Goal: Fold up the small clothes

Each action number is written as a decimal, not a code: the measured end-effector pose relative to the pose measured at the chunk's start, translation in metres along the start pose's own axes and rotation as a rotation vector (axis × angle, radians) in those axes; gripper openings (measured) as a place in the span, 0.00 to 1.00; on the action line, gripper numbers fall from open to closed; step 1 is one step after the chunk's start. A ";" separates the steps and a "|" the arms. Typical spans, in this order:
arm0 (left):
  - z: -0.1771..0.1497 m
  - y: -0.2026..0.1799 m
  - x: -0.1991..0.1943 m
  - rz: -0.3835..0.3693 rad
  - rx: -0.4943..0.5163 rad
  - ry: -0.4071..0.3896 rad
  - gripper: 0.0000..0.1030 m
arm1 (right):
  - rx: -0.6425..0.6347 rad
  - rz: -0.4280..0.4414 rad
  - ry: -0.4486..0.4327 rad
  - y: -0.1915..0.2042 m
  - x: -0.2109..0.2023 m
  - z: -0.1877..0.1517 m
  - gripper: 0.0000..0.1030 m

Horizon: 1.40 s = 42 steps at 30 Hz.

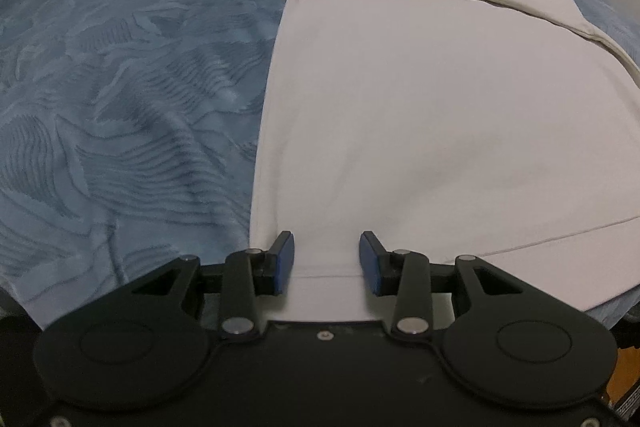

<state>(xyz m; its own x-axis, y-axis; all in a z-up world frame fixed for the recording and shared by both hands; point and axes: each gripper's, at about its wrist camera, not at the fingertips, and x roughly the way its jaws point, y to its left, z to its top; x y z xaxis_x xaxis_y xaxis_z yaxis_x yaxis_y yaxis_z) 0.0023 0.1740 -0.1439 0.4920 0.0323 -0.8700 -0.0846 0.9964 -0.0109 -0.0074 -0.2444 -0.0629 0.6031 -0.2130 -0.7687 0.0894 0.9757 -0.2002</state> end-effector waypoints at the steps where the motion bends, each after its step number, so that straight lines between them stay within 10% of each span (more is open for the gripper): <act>1: 0.002 -0.002 0.000 0.007 0.009 0.009 0.38 | 0.004 -0.047 0.005 -0.004 0.002 -0.001 0.10; 8: 0.027 -0.031 -0.017 0.016 0.116 -0.036 0.40 | 0.050 -0.025 -0.032 -0.014 0.001 -0.005 0.17; 20: 0.063 -0.123 0.021 -0.132 0.112 -0.069 0.41 | -0.047 0.317 -0.119 0.056 0.011 0.044 0.26; 30: 0.057 -0.121 0.043 -0.037 0.119 -0.056 0.48 | 0.071 0.287 -0.065 0.031 0.042 0.031 0.23; 37: 0.065 -0.082 0.045 0.106 0.133 -0.074 0.49 | 0.162 0.087 -0.098 -0.024 0.049 0.030 0.22; 42: 0.061 -0.031 0.047 0.148 0.039 -0.060 0.53 | 0.340 0.138 -0.040 -0.067 0.059 0.032 0.07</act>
<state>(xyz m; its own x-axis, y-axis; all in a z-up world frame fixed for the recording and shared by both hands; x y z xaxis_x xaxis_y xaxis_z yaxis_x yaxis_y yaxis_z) 0.0811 0.1493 -0.1541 0.5281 0.1821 -0.8295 -0.1264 0.9827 0.1352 0.0478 -0.3203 -0.0749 0.6575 -0.0822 -0.7490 0.2595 0.9579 0.1227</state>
